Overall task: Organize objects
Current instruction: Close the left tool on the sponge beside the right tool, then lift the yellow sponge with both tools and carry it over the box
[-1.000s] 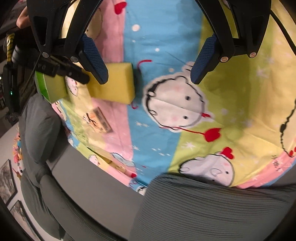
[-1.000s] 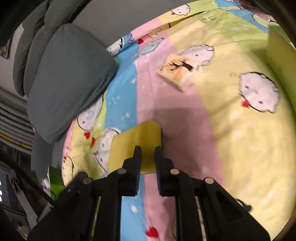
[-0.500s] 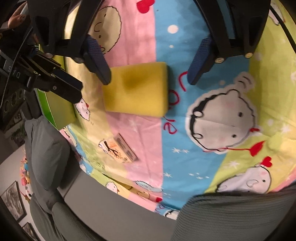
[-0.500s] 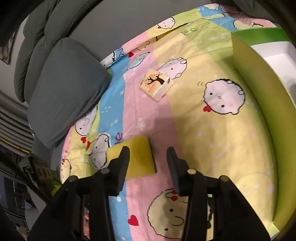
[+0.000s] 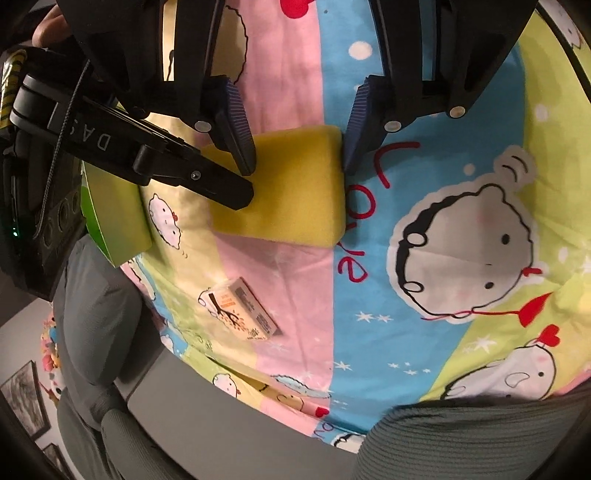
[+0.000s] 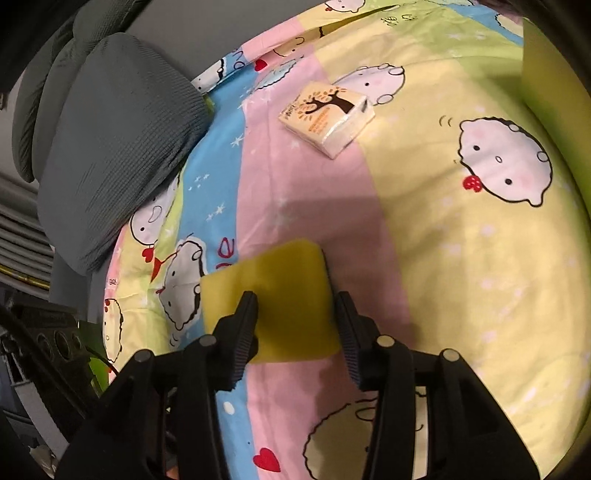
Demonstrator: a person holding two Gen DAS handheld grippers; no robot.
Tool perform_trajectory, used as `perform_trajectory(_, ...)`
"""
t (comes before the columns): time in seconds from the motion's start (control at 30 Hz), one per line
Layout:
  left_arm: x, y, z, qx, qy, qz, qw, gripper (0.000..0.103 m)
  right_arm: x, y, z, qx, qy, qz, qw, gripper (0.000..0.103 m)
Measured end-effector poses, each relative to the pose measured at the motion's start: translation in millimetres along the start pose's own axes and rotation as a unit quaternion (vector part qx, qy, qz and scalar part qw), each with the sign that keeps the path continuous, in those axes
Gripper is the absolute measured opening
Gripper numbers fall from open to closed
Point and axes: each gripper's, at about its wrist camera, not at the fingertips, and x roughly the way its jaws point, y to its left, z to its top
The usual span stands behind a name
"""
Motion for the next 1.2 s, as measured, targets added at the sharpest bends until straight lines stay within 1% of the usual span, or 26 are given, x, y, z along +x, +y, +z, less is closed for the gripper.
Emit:
perform_trajectory(0.1,-19,-7,-2,0.018,-0.035,0.015,0.9991,0.047,-9,8,-4,-0.011,-0.014,0.013,1.000,0.043)
perform_trajectory(0.17,-33,-15,-4,0.034,-0.061,0.022,0.9973,0.047,-22,18,-7,-0.027,-0.037,0.022,0.999,0.043)
perform_trajectory(0.23,-48,-22,-5,0.044,-0.084,0.019,0.9953,0.047,-38,28,-10,-0.052,-0.062,0.026,0.996,0.043)
perform_trajectory(0.3,-62,-28,-8,0.053,-0.111,0.012,0.9924,0.047,-56,38,-13,-0.079,-0.095,0.034,0.992,0.043)
perform_trajectory(0.37,-76,-37,-10,0.068,-0.141,0.006,0.9877,0.047,-74,44,-17,-0.097,-0.124,0.042,0.987,0.043)
perform_trajectory(0.4,-83,-42,-13,0.080,-0.163,0.003,0.9833,0.047,-82,46,-18,-0.101,-0.135,0.044,0.985,0.043)
perform_trajectory(0.5,-93,-50,-14,0.093,-0.196,-0.017,0.9761,0.046,-100,50,-22,-0.111,-0.170,0.037,0.979,0.043)
perform_trajectory(0.6,-102,-57,-16,0.099,-0.217,-0.035,0.9706,0.046,-119,56,-27,-0.119,-0.199,0.031,0.972,0.043)
perform_trajectory(0.7,-120,-65,-20,0.110,-0.248,-0.051,0.9612,0.046,-142,64,-35,-0.135,-0.236,0.031,0.962,0.043)
perform_trajectory(0.8,-133,-75,-26,0.124,-0.272,-0.055,0.9528,0.046,-158,66,-41,-0.141,-0.260,0.039,0.955,0.043)
perform_trajectory(1.2,-166,-106,-45,0.158,-0.323,-0.074,0.9304,0.046,-207,66,-63,-0.159,-0.319,0.045,0.933,0.043)
